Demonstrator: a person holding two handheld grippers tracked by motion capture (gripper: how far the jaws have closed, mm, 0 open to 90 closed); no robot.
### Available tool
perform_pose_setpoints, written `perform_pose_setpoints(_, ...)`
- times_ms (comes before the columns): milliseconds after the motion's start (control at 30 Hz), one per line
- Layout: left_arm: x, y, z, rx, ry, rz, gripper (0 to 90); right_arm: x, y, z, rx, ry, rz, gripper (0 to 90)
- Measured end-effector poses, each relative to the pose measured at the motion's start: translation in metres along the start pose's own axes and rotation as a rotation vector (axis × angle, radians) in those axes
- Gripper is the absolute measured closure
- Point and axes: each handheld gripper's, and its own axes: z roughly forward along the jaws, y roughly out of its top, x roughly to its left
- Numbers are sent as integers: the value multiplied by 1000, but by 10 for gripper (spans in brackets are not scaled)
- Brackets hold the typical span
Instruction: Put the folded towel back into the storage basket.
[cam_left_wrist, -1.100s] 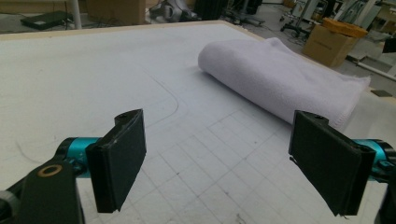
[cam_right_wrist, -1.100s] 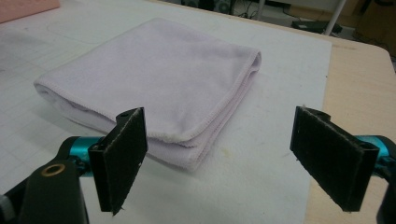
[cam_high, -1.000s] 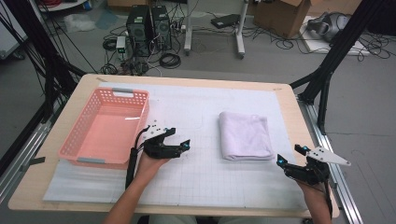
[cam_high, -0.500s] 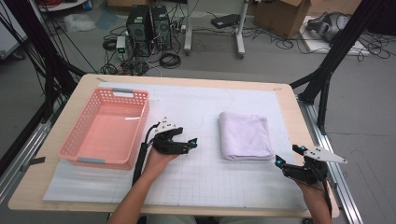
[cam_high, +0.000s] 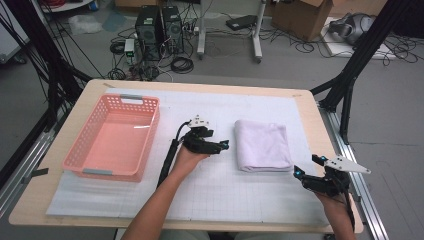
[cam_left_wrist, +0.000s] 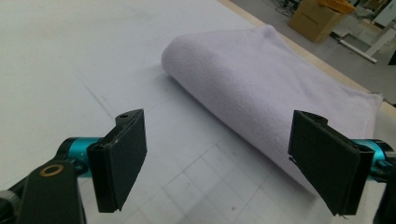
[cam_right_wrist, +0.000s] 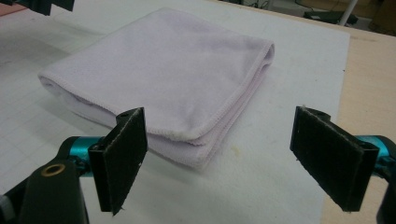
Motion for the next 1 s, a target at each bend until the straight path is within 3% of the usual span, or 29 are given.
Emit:
perform_pose_setpoints(67, -3, 2, 5, 14, 10, 9, 195, 0, 0, 0, -2, 5, 8, 176)
perform_pose_setpoints(167, -6, 1, 13, 14, -20, -18, 195, 1, 1, 0, -10, 10, 13, 177)
perform_pose_setpoints(333, -9, 0, 28, 56, -17, -23, 195, 1, 1, 2, -5, 14, 13, 176)
perform_pose_setpoints(467, -20, 5, 41, 61, -36, -14, 196, 1, 1, 3, -1, 19, 9, 176)
perform_pose_setpoints(600, -30, 11, 58, 80, -5, -32, 201, 1, 1, 3, -2, 20, 6, 176)
perform_pose_setpoints(667, -36, 13, 65, 72, 3, -27, 206, 1, 1, 2, 2, 21, 10, 176)
perform_pose_setpoints(733, -39, 14, 72, 100, 24, -16, 205, 0, 0, 2, -1, 21, 11, 176)
perform_pose_setpoints(900, -42, 12, 84, 127, 64, -31, 206, 0, 0, 2, 2, 27, 11, 176)
perform_pose_setpoints(1000, -40, 11, 85, 164, 109, -32, 214, 0, 0, 2, 0, 26, 13, 176)
